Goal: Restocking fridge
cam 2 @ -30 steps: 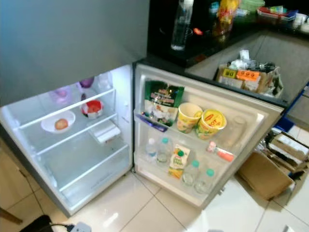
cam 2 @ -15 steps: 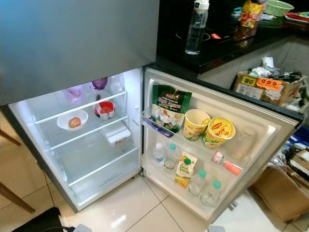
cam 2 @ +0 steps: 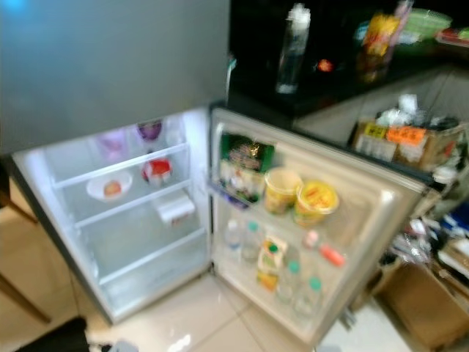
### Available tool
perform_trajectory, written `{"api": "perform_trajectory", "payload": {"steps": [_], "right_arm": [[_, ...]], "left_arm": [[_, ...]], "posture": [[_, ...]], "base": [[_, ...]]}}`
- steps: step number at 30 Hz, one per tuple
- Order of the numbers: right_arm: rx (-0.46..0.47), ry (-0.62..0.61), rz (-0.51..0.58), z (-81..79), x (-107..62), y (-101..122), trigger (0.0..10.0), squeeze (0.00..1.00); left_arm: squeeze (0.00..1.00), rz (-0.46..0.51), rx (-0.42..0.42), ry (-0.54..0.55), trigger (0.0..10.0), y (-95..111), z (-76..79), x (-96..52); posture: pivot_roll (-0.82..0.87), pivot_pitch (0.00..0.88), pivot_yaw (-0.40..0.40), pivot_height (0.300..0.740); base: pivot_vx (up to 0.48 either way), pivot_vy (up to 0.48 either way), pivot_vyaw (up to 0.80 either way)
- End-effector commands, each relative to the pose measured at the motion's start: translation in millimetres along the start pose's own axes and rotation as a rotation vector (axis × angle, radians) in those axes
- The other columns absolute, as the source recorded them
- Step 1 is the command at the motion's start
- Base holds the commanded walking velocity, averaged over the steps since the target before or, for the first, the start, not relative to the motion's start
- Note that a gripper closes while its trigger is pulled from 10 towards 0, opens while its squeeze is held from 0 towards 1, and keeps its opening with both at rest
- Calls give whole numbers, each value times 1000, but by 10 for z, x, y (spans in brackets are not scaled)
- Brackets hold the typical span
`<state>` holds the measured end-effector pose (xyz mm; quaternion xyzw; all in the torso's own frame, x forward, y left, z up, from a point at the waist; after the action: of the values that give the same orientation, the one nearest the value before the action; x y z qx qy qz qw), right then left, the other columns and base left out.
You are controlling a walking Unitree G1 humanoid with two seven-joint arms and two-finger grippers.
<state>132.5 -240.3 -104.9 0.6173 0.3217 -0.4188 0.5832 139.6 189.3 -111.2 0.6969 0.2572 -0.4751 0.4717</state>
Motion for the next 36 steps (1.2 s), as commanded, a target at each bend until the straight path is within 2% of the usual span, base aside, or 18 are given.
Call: {"api": "perform_trajectory", "payload": {"steps": [1, 7, 9, 17, 27, 29, 32, 35, 36], "right_arm": [[14, 5, -2, -26, 3, -10, 10000, 0], [22, 1, 17, -12, 2, 19, 10000, 0], [54, 24, 49, -15, 5, 86, 10000, 0], [44, 49, 90, -17, 9, 204, 10000, 0], [54, 49, 101, -27, 11, 222, 10000, 0], [89, 7, 104, 59, -2, 201, 10000, 0], [103, -6, 109, 90, -7, 206, 10000, 0], [207, -81, 189, 283, -40, 368, 10000, 0], [207, -81, 189, 283, -40, 368, 10000, 0]], "left_arm": [[0, -27, -5, -15, 10000, -64, 26, -6], [0, -28, -4, -16, 10000, -65, 33, -5], [0, -27, -4, -16, 10000, -66, 35, -5], [0, -27, -4, -17, 10000, -64, 39, -4], [0, -25, -20, -7, 10000, -63, 37, -3], [0, -29, -21, -4, 10000, -78, 26, -8], [0, -30, -21, -3, 10000, -82, 24, -9], [0, -34, -21, 0, 10000, -93, 17, -12], [0, -34, -21, 0, 10000, -93, 17, -12]], "posture": [[-64, 0, -17, 740], [-65, 0, -17, 740], [-66, 0, -17, 740], [-68, 0, -16, 740], [-63, 0, -18, 740], [-63, 0, -18, 740], [-62, 0, -18, 740], [-60, 0, -19, 740], [-60, 0, -19, 740]], "base": [[0, -368, 0], [0, -363, 0], [0, -366, 0], [0, -365, 0], [0, -114, 538], [0, 0, 0], [0, 0, 0], [0, 0, 0], [0, 0, 0]]}}
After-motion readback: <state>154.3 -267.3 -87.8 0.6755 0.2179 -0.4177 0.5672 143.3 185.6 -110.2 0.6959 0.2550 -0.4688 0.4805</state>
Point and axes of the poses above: a point about 5 cm out from each wrist's last joint towards the gripper, its own x axis pointing out of the wrist towards the gripper, its own y axis along the axis of the wrist's last joint, z = x × y, the point moved 1 cm from there along x, pointing out of the wrist towards the gripper, and after that the axes turned 5 degrees about x, right-handed, at the moved point
